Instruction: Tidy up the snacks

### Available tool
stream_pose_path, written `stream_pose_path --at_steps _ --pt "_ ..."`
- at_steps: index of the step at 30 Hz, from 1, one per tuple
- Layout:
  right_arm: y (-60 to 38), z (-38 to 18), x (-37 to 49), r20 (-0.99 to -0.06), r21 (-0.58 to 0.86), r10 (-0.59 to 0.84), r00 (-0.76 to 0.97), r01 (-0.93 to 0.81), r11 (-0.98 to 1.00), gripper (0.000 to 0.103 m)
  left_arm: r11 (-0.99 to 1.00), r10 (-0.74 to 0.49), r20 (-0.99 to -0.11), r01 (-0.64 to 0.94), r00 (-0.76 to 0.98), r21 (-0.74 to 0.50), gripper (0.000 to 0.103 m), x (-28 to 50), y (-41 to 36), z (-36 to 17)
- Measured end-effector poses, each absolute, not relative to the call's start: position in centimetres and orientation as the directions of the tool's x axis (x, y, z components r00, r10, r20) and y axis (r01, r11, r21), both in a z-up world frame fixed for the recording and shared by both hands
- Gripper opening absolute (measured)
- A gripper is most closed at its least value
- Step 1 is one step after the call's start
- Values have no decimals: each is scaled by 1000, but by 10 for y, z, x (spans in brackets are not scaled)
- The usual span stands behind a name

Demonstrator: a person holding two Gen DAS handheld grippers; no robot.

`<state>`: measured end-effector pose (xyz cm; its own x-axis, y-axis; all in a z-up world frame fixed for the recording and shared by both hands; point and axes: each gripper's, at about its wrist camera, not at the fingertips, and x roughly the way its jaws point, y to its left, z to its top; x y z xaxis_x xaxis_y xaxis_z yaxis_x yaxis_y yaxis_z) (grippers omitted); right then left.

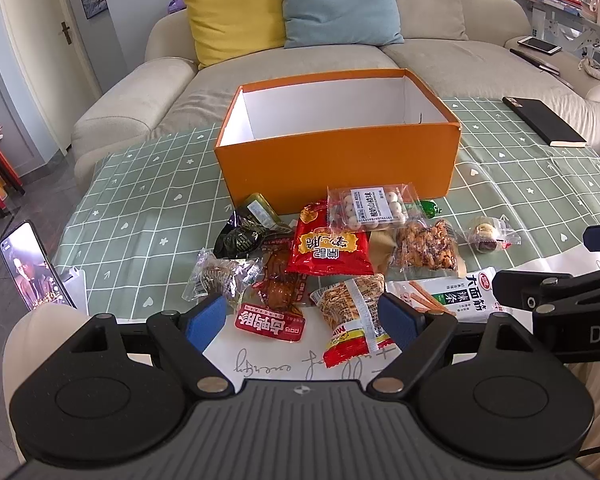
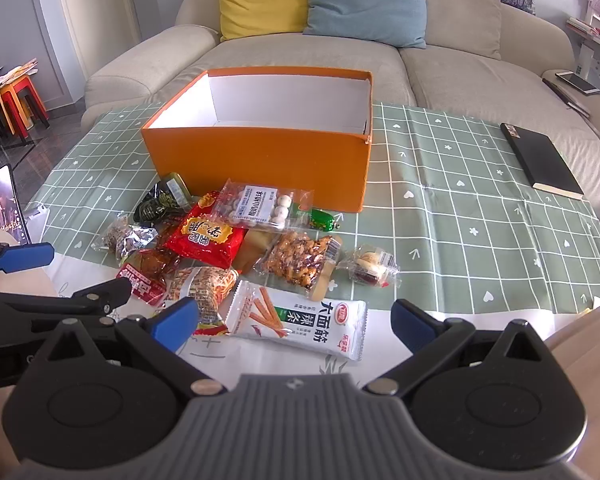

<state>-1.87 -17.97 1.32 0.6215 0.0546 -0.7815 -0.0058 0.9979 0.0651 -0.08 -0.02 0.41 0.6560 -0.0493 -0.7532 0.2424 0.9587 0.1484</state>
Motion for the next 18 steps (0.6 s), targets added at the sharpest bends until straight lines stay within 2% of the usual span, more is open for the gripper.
stream_pose_path --at_steps 17,18 --pt "-179 12 -17 -782 81 84 617 -33 996 99 959 -61 -769 250 636 130 100 3 2 0" --pt "-180 13 -16 -781 88 95 617 -41 995 99 958 -70 -774 258 629 123 97 4 2 -1"
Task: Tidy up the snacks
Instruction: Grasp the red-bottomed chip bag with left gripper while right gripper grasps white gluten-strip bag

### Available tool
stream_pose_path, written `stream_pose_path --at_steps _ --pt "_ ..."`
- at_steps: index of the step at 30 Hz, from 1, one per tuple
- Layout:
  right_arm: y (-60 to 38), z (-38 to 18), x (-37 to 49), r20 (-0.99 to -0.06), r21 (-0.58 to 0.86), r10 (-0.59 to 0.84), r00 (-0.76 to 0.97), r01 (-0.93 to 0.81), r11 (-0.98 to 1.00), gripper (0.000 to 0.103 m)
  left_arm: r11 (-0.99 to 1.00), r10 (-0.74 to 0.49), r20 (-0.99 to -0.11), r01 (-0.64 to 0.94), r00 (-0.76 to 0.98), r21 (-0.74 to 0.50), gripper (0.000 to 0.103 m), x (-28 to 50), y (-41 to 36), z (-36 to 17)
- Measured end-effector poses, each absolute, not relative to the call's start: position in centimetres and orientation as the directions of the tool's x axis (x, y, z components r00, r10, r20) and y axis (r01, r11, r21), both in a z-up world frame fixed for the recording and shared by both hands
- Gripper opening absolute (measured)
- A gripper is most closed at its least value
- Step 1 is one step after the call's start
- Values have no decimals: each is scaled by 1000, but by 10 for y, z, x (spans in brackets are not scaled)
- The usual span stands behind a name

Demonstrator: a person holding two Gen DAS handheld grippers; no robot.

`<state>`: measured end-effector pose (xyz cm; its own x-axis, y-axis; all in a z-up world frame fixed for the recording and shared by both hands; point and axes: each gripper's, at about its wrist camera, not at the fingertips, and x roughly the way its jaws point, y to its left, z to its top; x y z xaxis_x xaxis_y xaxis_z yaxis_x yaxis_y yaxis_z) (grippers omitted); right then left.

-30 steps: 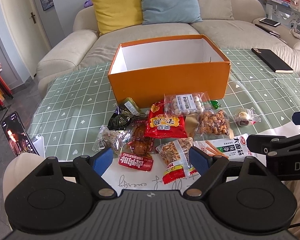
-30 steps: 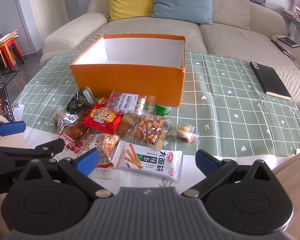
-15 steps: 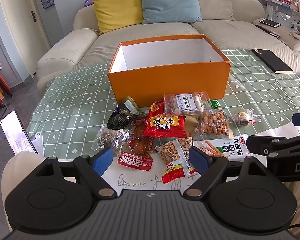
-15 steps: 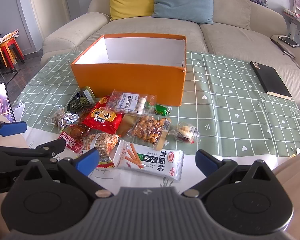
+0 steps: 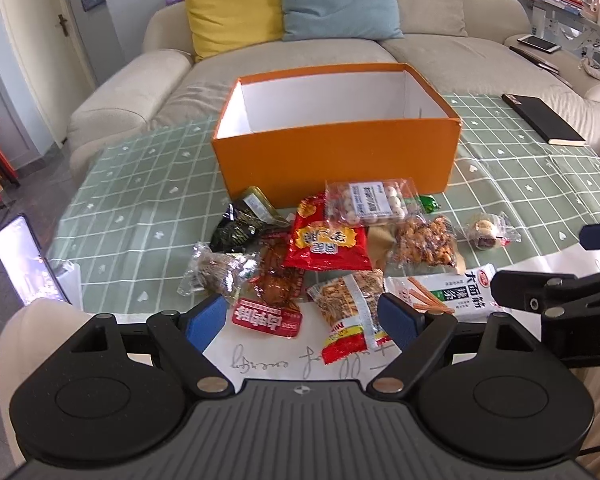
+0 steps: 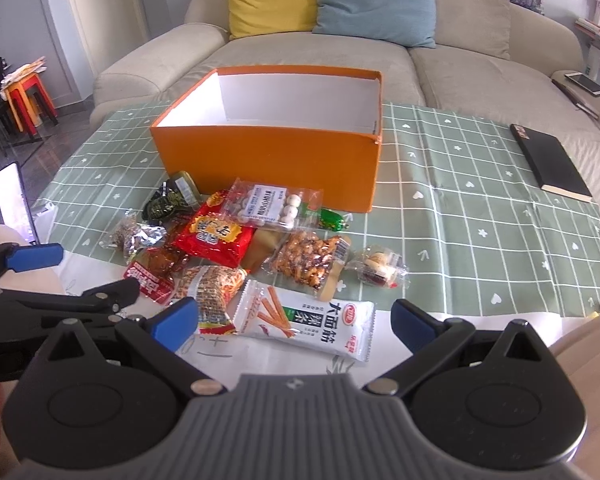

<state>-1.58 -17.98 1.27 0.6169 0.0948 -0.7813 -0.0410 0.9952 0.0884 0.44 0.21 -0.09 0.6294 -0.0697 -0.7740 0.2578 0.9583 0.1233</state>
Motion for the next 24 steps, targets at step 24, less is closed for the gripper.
stream_pose_path --at_steps 24 --pt "-212 -60 26 -851 62 97 516 -85 994 71 953 -296 -887 164 355 -253 88 70 11 -58"
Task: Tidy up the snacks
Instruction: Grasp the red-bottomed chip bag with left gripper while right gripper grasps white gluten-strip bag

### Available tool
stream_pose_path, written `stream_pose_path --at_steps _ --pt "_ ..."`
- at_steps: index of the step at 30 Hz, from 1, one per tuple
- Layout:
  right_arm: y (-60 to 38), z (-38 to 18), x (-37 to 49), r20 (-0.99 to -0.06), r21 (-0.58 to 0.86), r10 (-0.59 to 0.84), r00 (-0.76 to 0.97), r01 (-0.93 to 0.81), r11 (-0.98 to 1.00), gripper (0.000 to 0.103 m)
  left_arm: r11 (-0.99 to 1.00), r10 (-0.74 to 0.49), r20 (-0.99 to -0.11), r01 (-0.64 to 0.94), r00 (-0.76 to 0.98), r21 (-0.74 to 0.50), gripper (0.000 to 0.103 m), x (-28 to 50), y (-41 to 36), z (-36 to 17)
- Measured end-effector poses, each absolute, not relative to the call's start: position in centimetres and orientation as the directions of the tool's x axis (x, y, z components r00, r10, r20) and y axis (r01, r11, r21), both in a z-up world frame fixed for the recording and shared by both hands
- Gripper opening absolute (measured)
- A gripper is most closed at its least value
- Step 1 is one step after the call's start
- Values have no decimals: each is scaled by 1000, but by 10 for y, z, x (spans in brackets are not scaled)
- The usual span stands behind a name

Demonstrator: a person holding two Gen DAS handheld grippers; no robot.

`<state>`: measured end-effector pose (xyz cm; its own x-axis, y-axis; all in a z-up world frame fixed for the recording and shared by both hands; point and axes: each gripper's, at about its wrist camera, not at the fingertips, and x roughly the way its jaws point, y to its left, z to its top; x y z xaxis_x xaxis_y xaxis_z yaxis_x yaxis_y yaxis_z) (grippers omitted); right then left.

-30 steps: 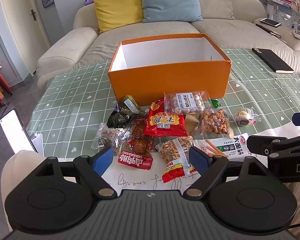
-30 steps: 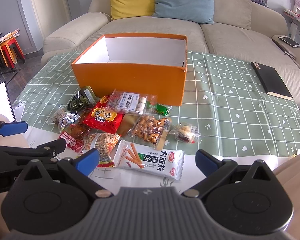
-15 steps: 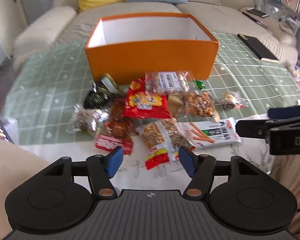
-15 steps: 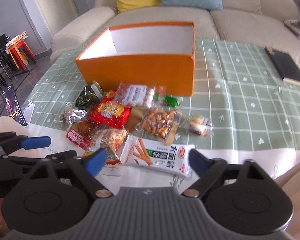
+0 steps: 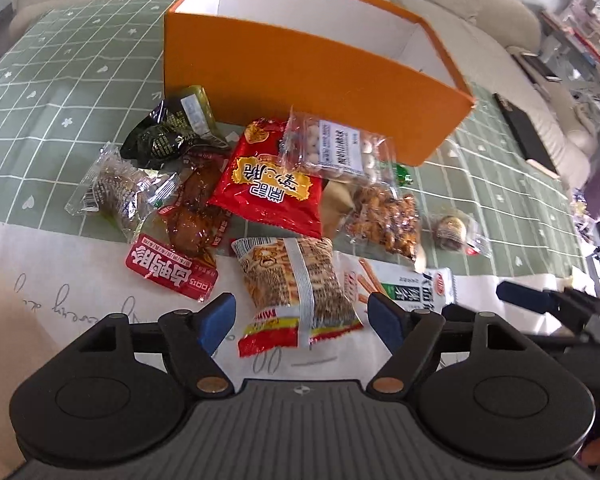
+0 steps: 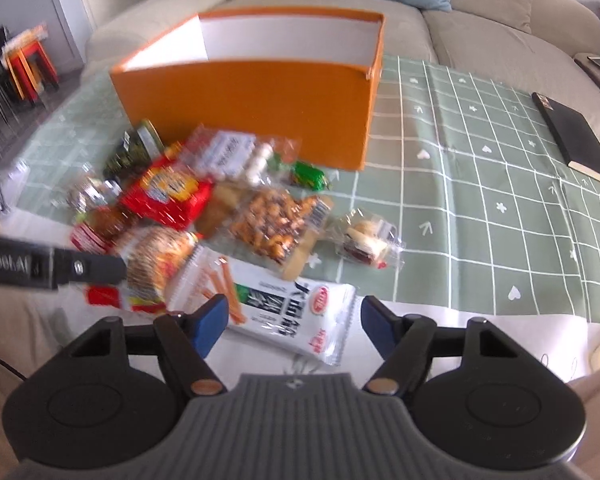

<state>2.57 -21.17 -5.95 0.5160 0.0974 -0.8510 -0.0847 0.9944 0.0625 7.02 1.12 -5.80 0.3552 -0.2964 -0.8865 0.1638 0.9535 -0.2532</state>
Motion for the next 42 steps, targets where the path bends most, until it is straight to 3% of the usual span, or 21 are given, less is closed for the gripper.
stream_pose_path --at_steps 5,7,19,26,33,39,42 --pt "-216 -81 37 -885 107 126 448 -69 992 74 971 -232 -915 139 330 -196 88 83 1 -72" --pt "-211 -86 38 -890 85 121 440 -100 991 81 975 -216 -922 127 321 -185 90 87 0 -78" --pt "-193 -110 52 -921 16 88 379 -190 982 88 972 -191 -938 187 289 -141 90 92 -15 -94" --pt "-193 -113 54 -926 12 82 369 -189 982 87 969 -194 -930 207 311 -133 77 89 -11 -92" --pt "-193 -105 54 -927 23 85 366 -172 985 66 969 -188 -923 217 335 -119 73 75 -1 -85" --pt "-200 -97 51 -927 139 172 332 -122 983 45 974 -180 -923 190 340 -120 72 68 7 -81" --pt "-198 -95 49 -922 186 218 319 -129 974 45 978 -148 -926 193 348 -83 72 67 7 -82"
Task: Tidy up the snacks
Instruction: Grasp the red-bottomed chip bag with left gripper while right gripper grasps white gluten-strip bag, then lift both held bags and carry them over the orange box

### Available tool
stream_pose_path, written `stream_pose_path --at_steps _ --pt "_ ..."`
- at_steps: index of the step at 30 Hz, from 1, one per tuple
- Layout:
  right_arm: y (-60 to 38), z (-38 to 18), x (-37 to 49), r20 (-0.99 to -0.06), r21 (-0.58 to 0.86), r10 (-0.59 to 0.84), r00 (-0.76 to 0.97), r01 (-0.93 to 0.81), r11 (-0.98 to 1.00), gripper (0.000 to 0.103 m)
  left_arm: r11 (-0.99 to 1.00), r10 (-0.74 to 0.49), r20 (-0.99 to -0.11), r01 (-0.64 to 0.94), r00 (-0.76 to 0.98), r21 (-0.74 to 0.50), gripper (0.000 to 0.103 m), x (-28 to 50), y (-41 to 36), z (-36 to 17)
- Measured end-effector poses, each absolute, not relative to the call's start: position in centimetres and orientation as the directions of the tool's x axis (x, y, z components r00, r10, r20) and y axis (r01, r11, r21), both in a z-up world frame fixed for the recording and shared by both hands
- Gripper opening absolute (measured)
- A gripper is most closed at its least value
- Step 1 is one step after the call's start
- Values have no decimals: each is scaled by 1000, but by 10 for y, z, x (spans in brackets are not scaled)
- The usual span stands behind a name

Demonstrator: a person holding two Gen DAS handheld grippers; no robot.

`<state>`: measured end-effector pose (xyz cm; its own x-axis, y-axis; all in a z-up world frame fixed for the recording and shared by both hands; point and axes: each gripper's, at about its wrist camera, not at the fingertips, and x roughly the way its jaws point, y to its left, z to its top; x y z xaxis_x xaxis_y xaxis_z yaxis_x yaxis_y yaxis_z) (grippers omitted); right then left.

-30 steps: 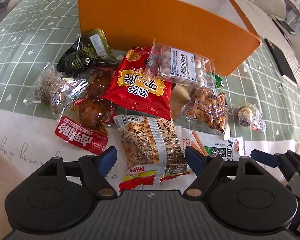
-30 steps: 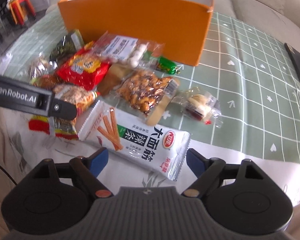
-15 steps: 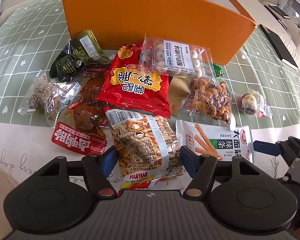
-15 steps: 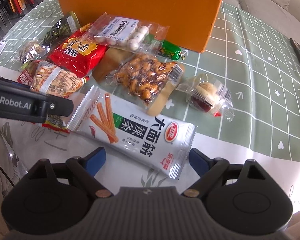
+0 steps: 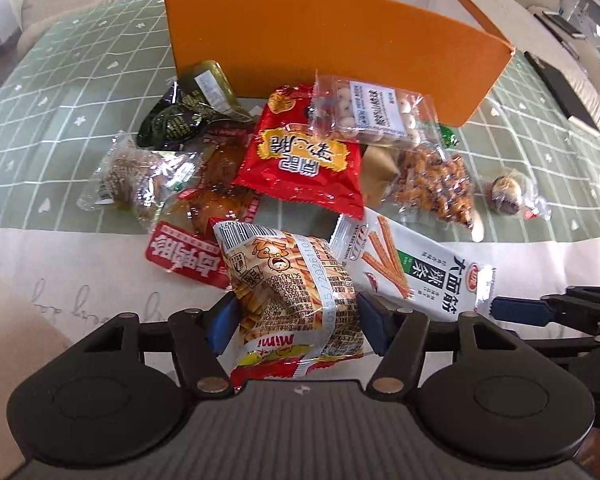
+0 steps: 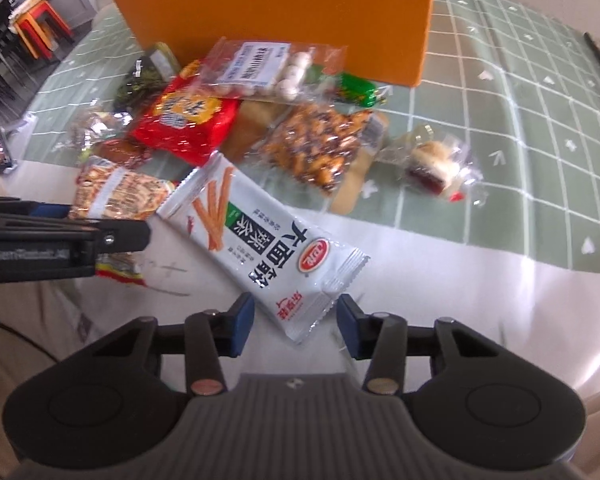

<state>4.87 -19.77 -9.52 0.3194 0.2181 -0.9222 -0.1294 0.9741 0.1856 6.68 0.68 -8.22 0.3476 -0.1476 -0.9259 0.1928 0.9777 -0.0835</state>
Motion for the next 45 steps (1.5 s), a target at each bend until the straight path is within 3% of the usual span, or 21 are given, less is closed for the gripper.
stream_pose_path --at_steps 2,4,9,17,26,31,37,45 --pt "-195 -93 48 -920 191 228 320 -141 971 48 978 -151 -927 191 343 -89 72 66 9 -82" --pt "-191 -86 45 -915 151 199 352 -161 975 69 977 -153 -928 196 341 -89 72 65 10 -82" --pt "-181 -75 45 -871 43 176 459 -287 957 85 976 -148 -932 201 332 -83 73 67 11 -89" --pt "-165 -95 63 -861 -7 215 462 -432 902 87 975 -165 -925 200 342 -99 74 69 13 -91" --pt "-168 -107 70 -877 24 221 426 -420 907 76 978 -162 -930 180 331 -107 78 74 16 -97" --pt "-165 -103 63 -875 25 227 427 -428 904 61 977 -158 -930 189 330 -99 78 74 15 -99" --pt "-162 -96 54 -864 24 238 444 -436 900 42 978 -163 -927 182 337 -105 66 74 18 -99" --pt "-175 -81 48 -847 90 267 459 -371 924 40 976 -161 -905 201 394 -86 57 66 18 -86"
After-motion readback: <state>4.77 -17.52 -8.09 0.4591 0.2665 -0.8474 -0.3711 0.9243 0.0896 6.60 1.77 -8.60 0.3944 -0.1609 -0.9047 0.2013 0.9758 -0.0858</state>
